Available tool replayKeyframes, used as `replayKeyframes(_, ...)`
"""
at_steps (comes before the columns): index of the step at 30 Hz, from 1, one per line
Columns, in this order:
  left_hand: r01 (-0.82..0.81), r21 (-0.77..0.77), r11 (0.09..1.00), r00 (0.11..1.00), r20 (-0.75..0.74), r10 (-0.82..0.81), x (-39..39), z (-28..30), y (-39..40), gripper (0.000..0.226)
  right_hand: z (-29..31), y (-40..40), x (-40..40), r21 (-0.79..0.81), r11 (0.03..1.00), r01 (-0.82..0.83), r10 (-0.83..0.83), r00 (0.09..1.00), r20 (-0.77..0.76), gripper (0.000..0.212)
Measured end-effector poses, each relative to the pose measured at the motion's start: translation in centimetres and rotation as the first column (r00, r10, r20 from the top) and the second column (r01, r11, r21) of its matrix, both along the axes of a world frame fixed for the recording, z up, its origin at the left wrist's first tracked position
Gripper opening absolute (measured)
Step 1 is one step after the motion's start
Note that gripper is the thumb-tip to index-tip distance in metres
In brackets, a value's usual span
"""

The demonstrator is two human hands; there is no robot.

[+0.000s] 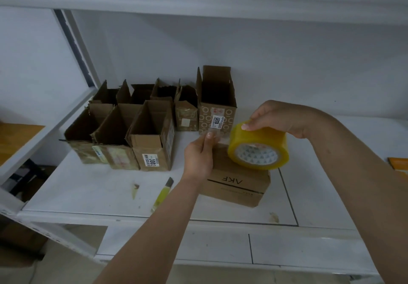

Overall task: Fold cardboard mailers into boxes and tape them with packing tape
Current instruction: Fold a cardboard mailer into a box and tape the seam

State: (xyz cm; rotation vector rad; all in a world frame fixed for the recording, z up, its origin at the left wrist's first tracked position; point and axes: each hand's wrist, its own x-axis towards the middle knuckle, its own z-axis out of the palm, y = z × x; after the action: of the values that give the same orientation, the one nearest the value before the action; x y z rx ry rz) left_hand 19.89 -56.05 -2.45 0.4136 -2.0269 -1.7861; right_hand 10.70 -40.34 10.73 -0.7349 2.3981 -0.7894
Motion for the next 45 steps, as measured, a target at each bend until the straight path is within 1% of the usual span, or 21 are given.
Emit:
replayKeyframes(3,0.023,0.097,0.995,0.998,-0.063,-0.017,0.1,-0.7,-0.3,0.038,-0.2,0.3,-0.1,0.108,0.992,0.061,-0.057,0.998,-0.041,0.064)
replayKeyframes(5,0.026,0.204,0.979,0.993,-0.118,-0.001,0.3,-1.2,-0.5,0.036,-0.5,0.6,0.1,0.084,0.994,0.067,-0.063,0.997,-0.042,0.083)
replayKeyframes(7,0.034,0.353,0.935,0.988,-0.152,0.022,0.4,-1.7,-0.7,0.033,-0.9,0.8,0.1,0.014,0.998,0.068,-0.068,0.997,-0.027,0.09)
replayKeyframes(9,0.018,0.433,0.901,0.992,-0.119,0.038,0.6,-2.2,-0.9,0.031,-1.3,0.8,0.3,-0.036,0.997,0.064,-0.065,0.998,-0.023,0.088)
replayKeyframes(12,-0.035,0.464,0.885,0.999,0.004,0.037,0.9,-3.2,-0.8,0.03,-2.0,0.2,0.9,-0.092,0.992,0.089,-0.096,0.993,-0.072,0.089)
replayKeyframes(14,-0.055,0.485,0.873,0.998,0.053,0.033,1.1,-3.4,-0.7,0.031,-2.5,-0.2,1.2,-0.145,0.984,0.105,-0.122,0.986,-0.114,0.09)
replayKeyframes(19,-0.071,0.51,0.857,0.99,0.141,-0.002,0.9,-3.7,-0.9,0.035,-2.7,-0.4,1.5,-0.171,0.974,0.146,-0.172,0.974,-0.15,0.073)
replayKeyframes(23,-0.121,0.594,0.796,0.971,0.237,-0.029,1.0,-3.7,-0.6,0.034,-2.9,-0.9,2.0,-0.194,0.969,0.155,-0.186,0.97,-0.157,0.069)
replayKeyframes(27,-0.188,0.653,0.734,0.941,0.333,-0.055,0.9,-3.7,-0.5,0.039,-3.0,-1.2,2.0,-0.208,0.967,0.15,-0.19,0.964,-0.187,0.057)
replayKeyframes(28,-0.211,0.646,0.734,0.93,0.363,-0.052,0.9,-3.8,-0.4,0.037,-3.1,-1.2,1.9,-0.211,0.966,0.15,-0.19,0.963,-0.189,0.056)
replayKeyframes(29,-0.243,0.602,0.761,0.914,0.405,-0.029,1.0,-4.2,-0.3,0.034,-3.1,-1.2,1.9,-0.212,0.966,0.149,-0.189,0.964,-0.186,0.056)
replayKeyframes(31,-0.294,0.462,0.837,0.883,0.466,0.053,1.4,-5.1,-0.2,0.033,-3.0,-1.3,2.0,-0.211,0.967,0.146,-0.184,0.967,-0.174,0.057)
replayKeyframes(33,-0.276,0.392,0.878,0.906,0.411,0.101,1.9,-5.6,-0.4,0.033,-3.0,-1.1,2.0,-0.212,0.966,0.151,-0.186,0.97,-0.159,0.058)
replayKeyframes(35,-0.225,0.339,0.913,0.959,0.243,0.146,2.5,-5.0,-0.7,0.043,-3.0,-0.9,1.9,-0.22,0.963,0.159,-0.191,0.972,-0.136,0.056)
replayKeyframes(36,-0.169,0.315,0.934,0.98,0.154,0.125,2.6,-4.6,-0.7,0.051,-3.1,-0.9,1.8,-0.223,0.961,0.162,-0.193,0.973,-0.128,0.056)
replayKeyframes(37,-0.084,0.283,0.955,0.993,0.099,0.058,2.7,-4.2,-0.6,0.06,-3.1,-0.9,1.7,-0.222,0.961,0.165,-0.196,0.973,-0.126,0.057)
replayKeyframes(38,0.011,0.251,0.968,0.996,0.084,-0.033,2.8,-3.9,-0.4,0.07,-3.2,-0.9,1.7,-0.219,0.961,0.167,-0.198,0.972,-0.127,0.057)
replayKeyframes(40,0.13,0.2,0.971,0.978,0.135,-0.159,2.9,-3.7,0.1,0.082,-3.2,-1.0,1.7,-0.219,0.961,0.167,-0.199,0.971,-0.131,0.055)
replayKeyframes(42,0.189,0.177,0.966,0.955,0.197,-0.223,2.8,-3.7,-0.5,0.085,-3.3,-1.1,1.6,-0.222,0.962,0.16,-0.194,0.971,-0.14,0.052)
replayKeyframes(43,0.222,0.132,0.966,0.945,0.213,-0.247,2.9,-3.6,-0.9,0.085,-3.3,-1.1,1.6,-0.219,0.964,0.153,-0.188,0.971,-0.147,0.051)
replayKeyframes(45,0.298,-0.049,0.953,0.94,0.19,-0.284,3.0,-2.6,-1.8,0.087,-3.3,-1.3,1.5,-0.206,0.968,0.143,-0.176,0.972,-0.156,0.051)
